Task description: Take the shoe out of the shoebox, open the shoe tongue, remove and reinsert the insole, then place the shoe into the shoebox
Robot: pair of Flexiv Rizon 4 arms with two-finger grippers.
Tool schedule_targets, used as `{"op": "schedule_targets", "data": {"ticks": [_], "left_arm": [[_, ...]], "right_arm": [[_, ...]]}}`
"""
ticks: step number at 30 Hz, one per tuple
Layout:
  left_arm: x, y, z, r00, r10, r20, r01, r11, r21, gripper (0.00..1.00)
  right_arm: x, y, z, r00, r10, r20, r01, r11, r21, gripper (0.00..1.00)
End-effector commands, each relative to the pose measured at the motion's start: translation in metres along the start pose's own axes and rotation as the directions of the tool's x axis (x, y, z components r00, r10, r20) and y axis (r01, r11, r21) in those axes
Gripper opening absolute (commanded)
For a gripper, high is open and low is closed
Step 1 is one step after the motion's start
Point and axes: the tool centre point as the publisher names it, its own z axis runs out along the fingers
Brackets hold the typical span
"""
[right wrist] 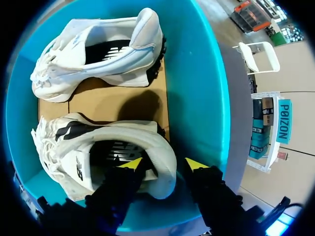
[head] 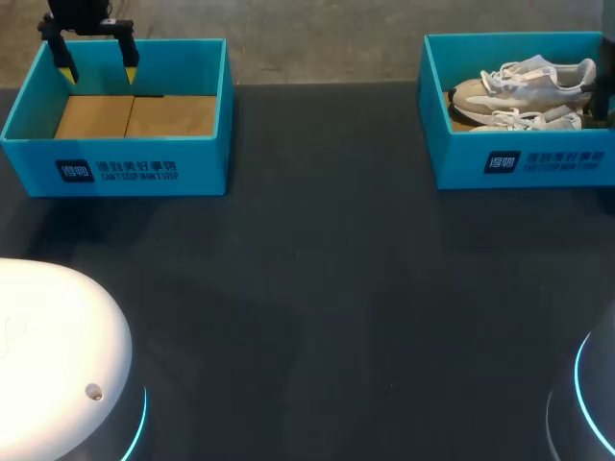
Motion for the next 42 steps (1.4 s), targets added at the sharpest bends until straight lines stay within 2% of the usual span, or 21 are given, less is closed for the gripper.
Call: {"op": "schedule_targets", "data": {"ticks": [1,5,7,8,11,18,22,30,35,36,37,41,42], "left_arm": [[0.0,0.0,0.0,1.0,0.0,0.0,0.0,1.0,0.0,1.0],[0.0,0.0,0.0,1.0,0.0,0.0,0.0,1.0,0.0,1.0],[0.0,0.0,0.0,1.0,0.0,0.0,0.0,1.0,0.0,1.0],[0.0,0.0,0.0,1.0,0.0,0.0,0.0,1.0,0.0,1.0],[0.0,0.0,0.0,1.0,0.0,0.0,0.0,1.0,0.0,1.0],[0.0,0.0,0.0,1.0,0.0,0.0,0.0,1.0,0.0,1.0],[0.0,0.0,0.0,1.0,0.0,0.0,0.0,1.0,0.0,1.0],[0.0,0.0,0.0,1.0,0.0,0.0,0.0,1.0,0.0,1.0],[0.0,0.0,0.0,1.0,0.0,0.0,0.0,1.0,0.0,1.0],[0.0,0.0,0.0,1.0,0.0,0.0,0.0,1.0,0.0,1.0],[0.0,0.0,0.0,1.0,0.0,0.0,0.0,1.0,0.0,1.0],[0.0,0.0,0.0,1.0,0.0,0.0,0.0,1.0,0.0,1.0],[0.0,0.0,0.0,1.0,0.0,0.0,0.0,1.0,0.0,1.0]], "right_arm": [[0.0,0.001,0.004,1.0,0.0,-0.003,0.0,1.0,0.013,0.58],[0.002,0.001,0.008,1.0,0.0,-0.015,0.0,1.0,0.024,0.6],[0.004,0.0,0.009,1.0,-0.004,-0.015,0.004,1.0,0.025,0.64],[0.006,0.0,0.01,1.0,-0.007,-0.017,0.008,1.0,0.028,0.71],[0.005,0.002,0.014,0.999,-0.002,-0.033,0.003,0.999,0.04,0.72],[0.0,0.004,0.02,0.998,0.012,-0.058,-0.009,0.998,0.054,0.83],[-0.002,0.002,0.021,0.998,0.032,-0.061,-0.028,0.998,0.059,0.8],[-0.002,-0.007,0.009,0.998,0.025,-0.056,-0.023,0.999,0.025,0.75],[-0.002,-0.007,0.009,0.999,0.025,-0.049,-0.024,1.0,0.018,0.77],[-0.001,-0.007,0.01,0.999,0.025,-0.046,-0.024,1.0,0.02,0.76],[-0.001,-0.006,0.011,0.999,0.025,-0.045,-0.024,0.999,0.023,0.7],[0.005,-0.008,0.011,0.999,0.014,-0.046,-0.012,1.0,0.028,0.32],[0.008,-0.009,0.01,0.999,0.009,-0.047,-0.007,1.0,0.027,0.27]]}}
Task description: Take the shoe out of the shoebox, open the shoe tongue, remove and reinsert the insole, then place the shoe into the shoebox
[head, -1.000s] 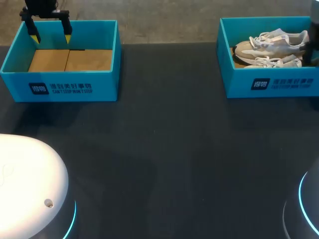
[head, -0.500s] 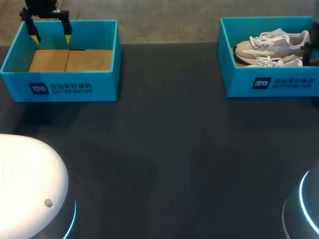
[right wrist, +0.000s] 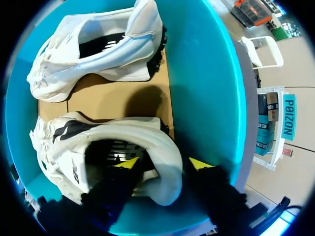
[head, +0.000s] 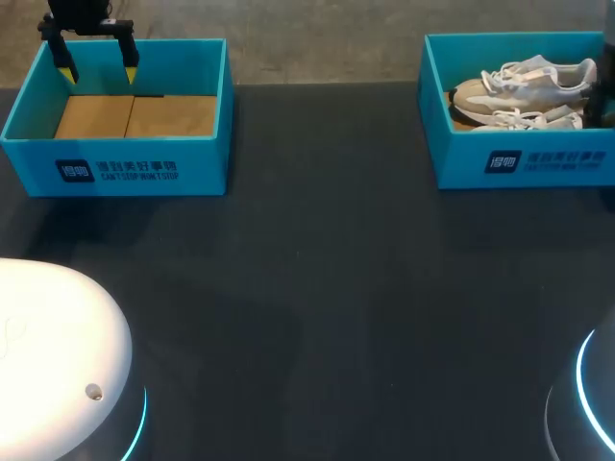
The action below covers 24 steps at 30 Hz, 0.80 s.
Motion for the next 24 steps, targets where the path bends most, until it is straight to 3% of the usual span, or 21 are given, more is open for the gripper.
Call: {"op": "schedule_targets", "data": {"ticks": [1,5,10,13,14,15,17,20,22,24], "left_arm": [[0.0,0.0,0.0,1.0,0.0,0.0,0.0,1.0,0.0,1.0],[0.0,0.0,0.0,1.0,0.0,0.0,0.0,1.0,0.0,1.0],[0.0,0.0,0.0,1.0,0.0,0.0,0.0,1.0,0.0,1.0],[0.0,0.0,0.0,1.0,0.0,0.0,0.0,1.0,0.0,1.0],[0.0,0.0,0.0,1.0,0.0,0.0,0.0,1.0,0.0,1.0],[0.0,0.0,0.0,1.0,0.0,0.0,0.0,1.0,0.0,1.0],[0.0,0.0,0.0,1.0,0.0,0.0,0.0,1.0,0.0,1.0],[0.0,0.0,0.0,1.0,0.0,0.0,0.0,1.0,0.0,1.0],[0.0,0.0,0.0,1.0,0.0,0.0,0.0,1.0,0.0,1.0],[0.0,0.0,0.0,1.0,0.0,0.0,0.0,1.0,0.0,1.0]], "right_arm": [[0.004,-0.0039,-0.0014,1.0,-0.014,-0.002,0.014,1.0,-0.004,0.25],[0.0079,-0.0071,-0.0036,1.0,-0.023,-0.002,0.023,1.0,-0.007,0.18],[0.0099,-0.0094,-0.006,1.0,-0.028,-0.001,0.028,1.0,-0.011,0.02],[0.0102,-0.01,-0.0068,1.0,-0.03,-0.002,0.03,0.999,-0.014,0.0],[0.0103,-0.01,-0.0068,1.0,-0.031,-0.002,0.031,0.999,-0.014,0.11],[0.0097,-0.0096,-0.0063,1.0,-0.028,-0.001,0.028,1.0,-0.013,0.3],[0.0084,-0.0089,-0.0057,1.0,-0.019,0.001,0.019,1.0,-0.01,0.42],[0.0053,-0.0078,-0.006,1.0,-0.006,0.005,0.006,1.0,-0.014,0.81],[0.0029,-0.0071,-0.0065,1.0,0.001,0.001,-0.001,1.0,-0.016,0.89],[0.0021,-0.0068,-0.0066,1.0,0.002,-0.001,-0.002,1.0,-0.018,0.88]]}}
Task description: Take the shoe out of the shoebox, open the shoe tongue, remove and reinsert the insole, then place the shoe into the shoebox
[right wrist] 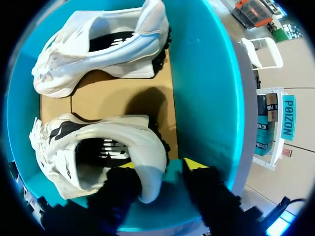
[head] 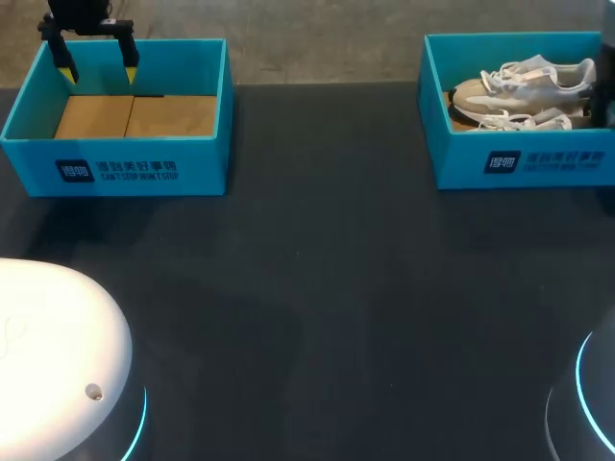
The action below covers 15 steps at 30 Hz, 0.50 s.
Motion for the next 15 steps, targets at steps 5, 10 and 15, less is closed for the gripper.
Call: {"op": "schedule_targets", "data": {"ticks": [5,10,15], "left_arm": [[0.0,0.0,0.0,1.0,0.0,0.0,0.0,1.0,0.0,1.0],[0.0,0.0,0.0,1.0,0.0,0.0,0.0,1.0,0.0,1.0],[0.0,0.0,0.0,1.0,0.0,0.0,0.0,1.0,0.0,1.0]], "right_arm": [[0.001,0.0,0.005,1.0,-0.01,-0.01,0.01,1.0,0.01,0.78],[0.005,-0.001,0.012,1.0,-0.018,-0.012,0.018,1.0,0.024,0.7],[0.006,0.0,0.018,1.0,-0.021,-0.016,0.021,0.999,0.035,0.67]]}}
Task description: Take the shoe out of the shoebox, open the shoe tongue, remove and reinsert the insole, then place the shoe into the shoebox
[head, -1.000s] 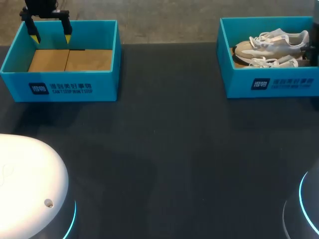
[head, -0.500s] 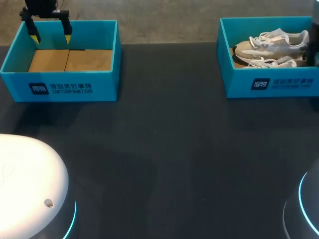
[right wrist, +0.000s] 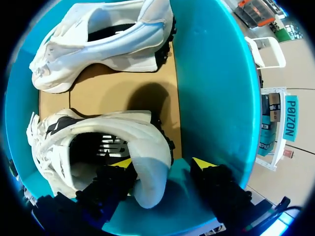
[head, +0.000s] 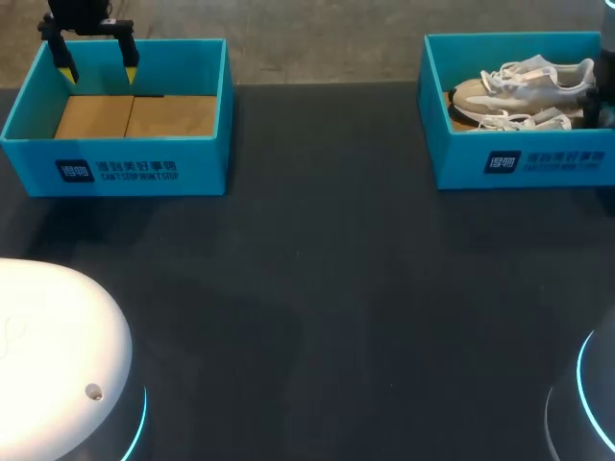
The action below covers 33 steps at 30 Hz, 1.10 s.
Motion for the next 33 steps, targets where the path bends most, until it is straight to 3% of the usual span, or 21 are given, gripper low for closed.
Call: {"op": "schedule_targets", "data": {"ticks": [1,8,15,17,18,23,33], "left_arm": [[0.0,0.0,0.0,1.0,0.0,0.0,0.0,1.0,0.0,1.0],[0.0,0.0,0.0,1.0,0.0,0.0,0.0,1.0,0.0,1.0],[0.0,0.0,0.0,1.0,0.0,0.0,0.0,1.0,0.0,1.0],[0.0,0.0,0.0,1.0,0.0,0.0,0.0,1.0,0.0,1.0],[0.0,0.0,0.0,1.0,0.0,0.0,0.0,1.0,0.0,1.0],[0.0,0.0,0.0,1.0,0.0,0.0,0.0,1.0,0.0,1.0],[0.0,0.0,0.0,1.0,0.0,0.0,0.0,1.0,0.0,1.0]], "right_arm": [[0.001,0.005,0.005,1.0,-0.004,-0.001,0.004,1.0,0.011,0.66],[0.005,0.008,0.01,1.0,-0.019,-0.003,0.019,1.0,0.021,0.63],[0.007,0.011,0.017,1.0,-0.028,-0.012,0.029,0.999,0.039,0.46],[0.006,0.011,0.019,1.0,-0.027,-0.011,0.027,0.999,0.045,0.3],[0.006,0.011,0.019,1.0,-0.024,-0.015,0.024,0.999,0.048,0.0],[0.006,0.008,0.017,1.0,-0.016,-0.019,0.017,0.999,0.05,0.0],[0.003,0.002,-0.007,0.999,0.019,-0.031,-0.019,1.0,0.012,0.0]]}}
